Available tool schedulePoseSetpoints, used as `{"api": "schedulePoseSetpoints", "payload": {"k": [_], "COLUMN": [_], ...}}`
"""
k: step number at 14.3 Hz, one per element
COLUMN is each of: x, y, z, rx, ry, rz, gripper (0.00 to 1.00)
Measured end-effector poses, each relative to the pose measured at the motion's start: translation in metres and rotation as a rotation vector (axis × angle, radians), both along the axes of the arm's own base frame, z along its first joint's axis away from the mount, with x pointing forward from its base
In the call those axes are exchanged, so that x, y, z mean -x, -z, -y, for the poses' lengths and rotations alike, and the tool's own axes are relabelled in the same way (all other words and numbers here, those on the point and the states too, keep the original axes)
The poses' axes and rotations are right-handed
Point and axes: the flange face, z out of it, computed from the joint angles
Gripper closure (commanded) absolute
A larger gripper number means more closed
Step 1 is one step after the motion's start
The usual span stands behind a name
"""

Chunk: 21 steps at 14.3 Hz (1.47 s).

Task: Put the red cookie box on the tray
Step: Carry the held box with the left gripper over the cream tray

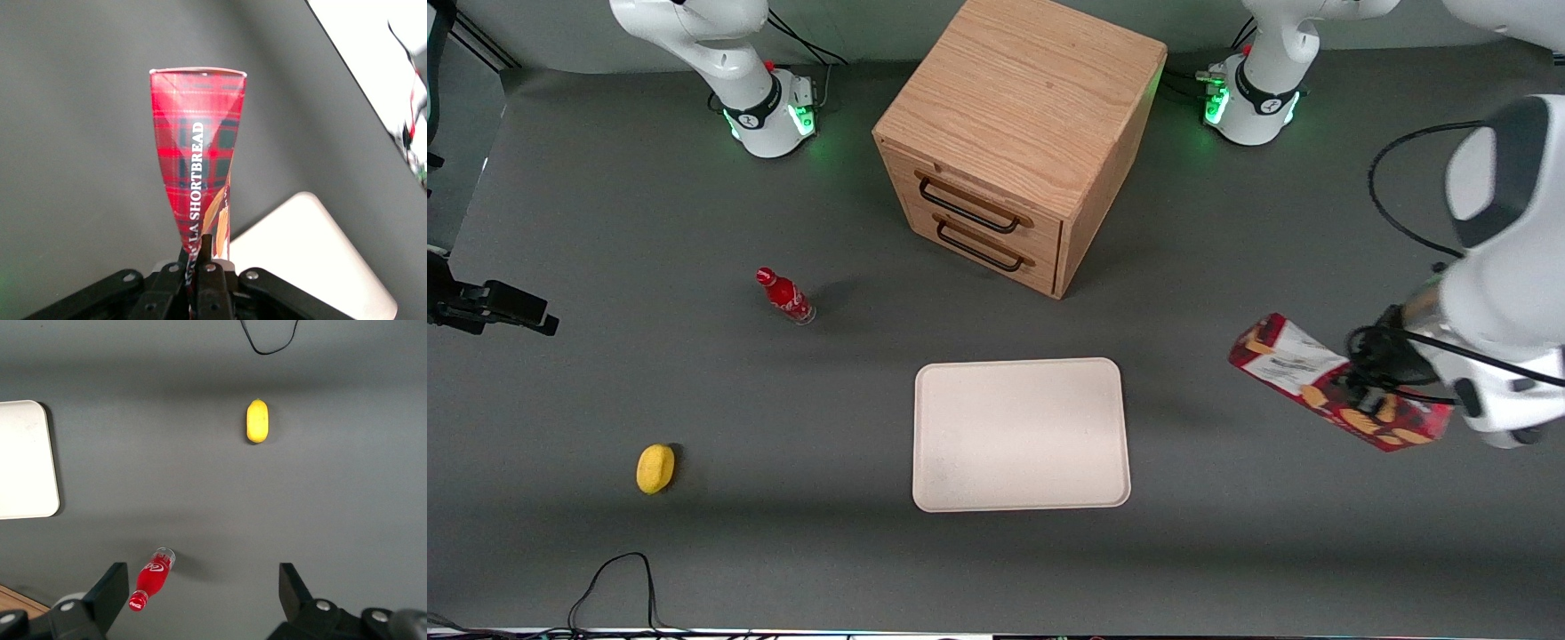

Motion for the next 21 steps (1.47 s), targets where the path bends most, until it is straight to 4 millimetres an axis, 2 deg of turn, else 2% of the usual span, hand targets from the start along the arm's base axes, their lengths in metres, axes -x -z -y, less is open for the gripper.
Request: {"api": "schedulePoseSetpoints", "payload": {"k": [3, 7, 10, 12, 14, 16, 19, 21], "x": [0.017, 0.049, 0.069, 0.078, 0.084, 0.079, 0.056, 0.039], "y": [0.000, 0.003, 0.012, 0.017, 0.024, 0.038, 0.072, 0.102], "z": [0.061, 0.147, 0.197, 0.223, 0.237, 0.236, 0.222, 0.215], "rx": [0.002, 0.011, 0.017, 0.018, 0.010, 0.001, -0.008, -0.005], "ry": [0.141, 0.468, 0.655, 0.768, 0.849, 0.918, 0.971, 0.964], "rz": [0.003, 0.011, 0.022, 0.042, 0.041, 0.024, -0.001, -0.008], "gripper": [1.00, 1.00, 1.00, 1.00, 1.00, 1.00, 1.00, 1.00]}}
